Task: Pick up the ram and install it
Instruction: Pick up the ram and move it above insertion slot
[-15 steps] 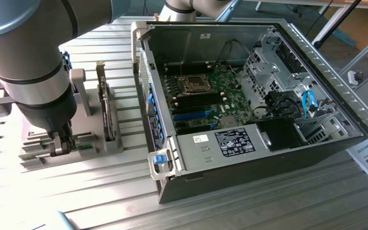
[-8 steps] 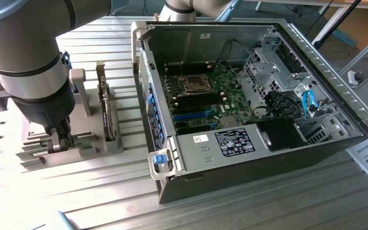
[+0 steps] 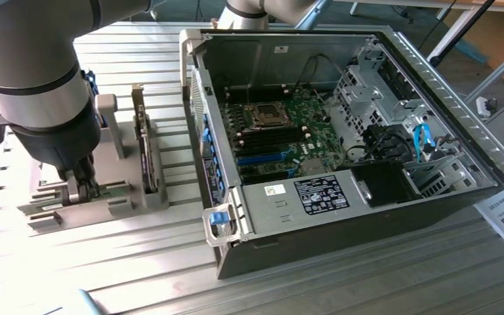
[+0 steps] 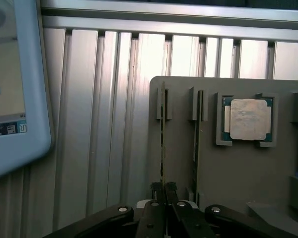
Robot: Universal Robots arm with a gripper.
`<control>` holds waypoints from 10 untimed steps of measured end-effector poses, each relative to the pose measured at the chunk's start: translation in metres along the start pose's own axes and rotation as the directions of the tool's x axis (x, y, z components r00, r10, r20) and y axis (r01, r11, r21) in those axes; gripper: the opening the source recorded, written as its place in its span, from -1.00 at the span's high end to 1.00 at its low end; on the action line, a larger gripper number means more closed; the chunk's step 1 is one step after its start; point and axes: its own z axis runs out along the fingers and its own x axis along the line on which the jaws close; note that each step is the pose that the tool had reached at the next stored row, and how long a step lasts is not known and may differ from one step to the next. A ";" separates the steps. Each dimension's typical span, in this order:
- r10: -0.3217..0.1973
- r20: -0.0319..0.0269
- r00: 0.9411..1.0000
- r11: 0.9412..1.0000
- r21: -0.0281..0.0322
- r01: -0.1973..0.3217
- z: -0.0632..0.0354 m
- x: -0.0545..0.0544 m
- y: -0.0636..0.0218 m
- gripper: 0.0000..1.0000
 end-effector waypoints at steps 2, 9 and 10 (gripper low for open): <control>0.003 0.000 1.000 1.000 0.000 -0.003 -0.0024 0.000 0.0000 0.76; 0.008 0.000 1.000 1.000 0.000 -0.008 -0.0129 0.000 0.0003 0.76; 0.009 0.000 1.000 1.000 0.000 -0.009 -0.0146 0.001 0.0003 0.76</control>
